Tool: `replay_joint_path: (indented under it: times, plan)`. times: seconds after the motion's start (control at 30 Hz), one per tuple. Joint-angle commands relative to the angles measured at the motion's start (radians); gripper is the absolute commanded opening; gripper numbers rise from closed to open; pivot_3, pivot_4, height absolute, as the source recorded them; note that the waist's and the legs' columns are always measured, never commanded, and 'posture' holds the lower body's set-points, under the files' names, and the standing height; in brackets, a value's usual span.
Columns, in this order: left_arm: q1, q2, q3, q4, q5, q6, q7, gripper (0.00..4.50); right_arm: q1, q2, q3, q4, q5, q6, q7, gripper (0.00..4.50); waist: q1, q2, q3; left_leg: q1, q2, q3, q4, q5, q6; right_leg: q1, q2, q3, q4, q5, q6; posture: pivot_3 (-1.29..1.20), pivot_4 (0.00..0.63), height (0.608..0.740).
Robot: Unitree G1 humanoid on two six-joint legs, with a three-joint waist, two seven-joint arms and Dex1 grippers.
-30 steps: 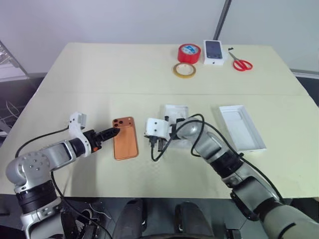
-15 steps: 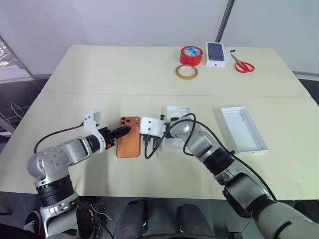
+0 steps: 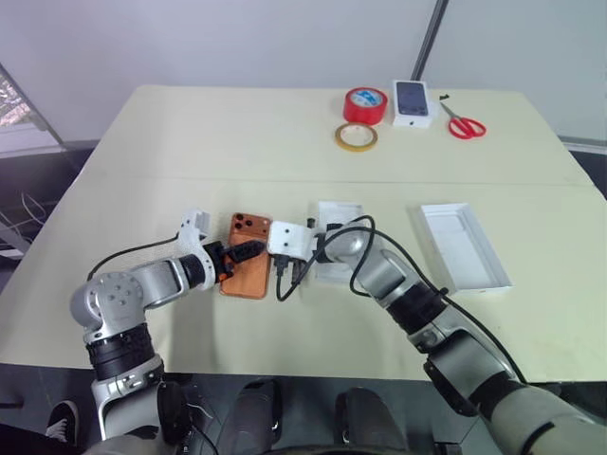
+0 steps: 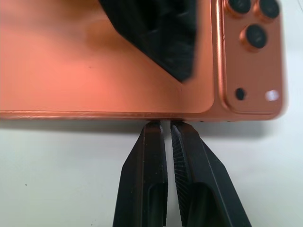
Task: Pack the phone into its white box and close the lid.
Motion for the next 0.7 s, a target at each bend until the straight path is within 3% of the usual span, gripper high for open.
replay_joint_path:
  times: [0.03, 0.1, 0.13, 0.33, 0.47, 0.57, 0.7]
  plan:
    - [0.022, 0.0, -0.01, 0.033, 0.002, 0.032, -0.01, 1.05, 0.009, -0.002, -0.008, 0.003, -0.004, 0.004, -0.006, 0.33, -0.002, 0.0, 0.0, 0.0, 0.0, 0.0, 0.0, 0.0, 0.0, 0.0, 0.0, 0.0, 0.0, 0.0, 0.0, 0.0, 0.15, 0.728]
    - [0.025, -0.001, -0.005, 0.043, 0.003, 0.038, -0.01, 0.13, 0.008, -0.003, -0.008, 0.005, -0.006, 0.0, -0.008, 0.33, -0.003, -0.001, -0.001, 0.0, 0.0, 0.0, 0.0, 0.0, 0.0, 0.0, 0.0, 0.0, 0.0, 0.0, 0.0, 0.0, 0.15, 0.728]
    - [0.027, -0.001, -0.002, 0.047, 0.001, 0.042, -0.01, 0.02, 0.006, -0.003, -0.009, 0.009, -0.006, -0.004, -0.01, 0.33, -0.009, -0.001, -0.001, 0.001, 0.0, -0.001, 0.0, 0.0, 0.0, 0.001, 0.0, 0.0, 0.0, 0.0, 0.0, 0.0, 0.15, 0.728]
    - [0.009, -0.034, 0.081, 0.062, -0.017, 0.073, 0.004, 0.02, 0.017, 0.0, -0.064, -0.023, 0.051, -0.027, -0.01, 0.33, -0.006, -0.001, -0.001, 0.004, 0.0, 0.0, -0.007, 0.001, -0.001, 0.002, 0.0, 0.0, -0.003, 0.0, 0.0, 0.0, 0.15, 0.728]
    - [-0.036, -0.056, 0.192, 0.09, -0.06, 0.101, 0.004, 0.02, 0.059, 0.017, -0.23, -0.141, 0.289, 0.061, 0.078, 0.33, -0.007, -0.003, 0.001, 0.004, 0.0, 0.0, -0.007, 0.001, -0.001, 0.002, 0.0, 0.0, -0.003, 0.0, 0.0, 0.0, 0.15, 0.728]
    - [-0.067, -0.088, 0.267, 0.106, -0.082, 0.11, 0.031, 0.0, 0.095, -0.01, -0.335, -0.268, 0.488, 0.186, 0.18, 1.17, -0.008, -0.004, 0.002, -0.001, 0.0, 0.0, -0.008, 0.002, -0.002, 0.001, 0.0, 0.0, -0.003, 0.0, 0.0, 0.0, 0.15, 0.728]
    - [-0.06, -0.102, 0.262, 0.076, -0.081, 0.078, 0.031, 0.0, 0.198, -0.175, -0.318, -0.424, 0.482, 0.146, 0.261, 3.25, -0.004, -0.006, 0.002, -0.004, 0.0, 0.0, -0.009, 0.002, -0.002, -0.002, 0.0, 0.0, -0.004, 0.0, 0.0, 0.0, 0.15, 0.728]
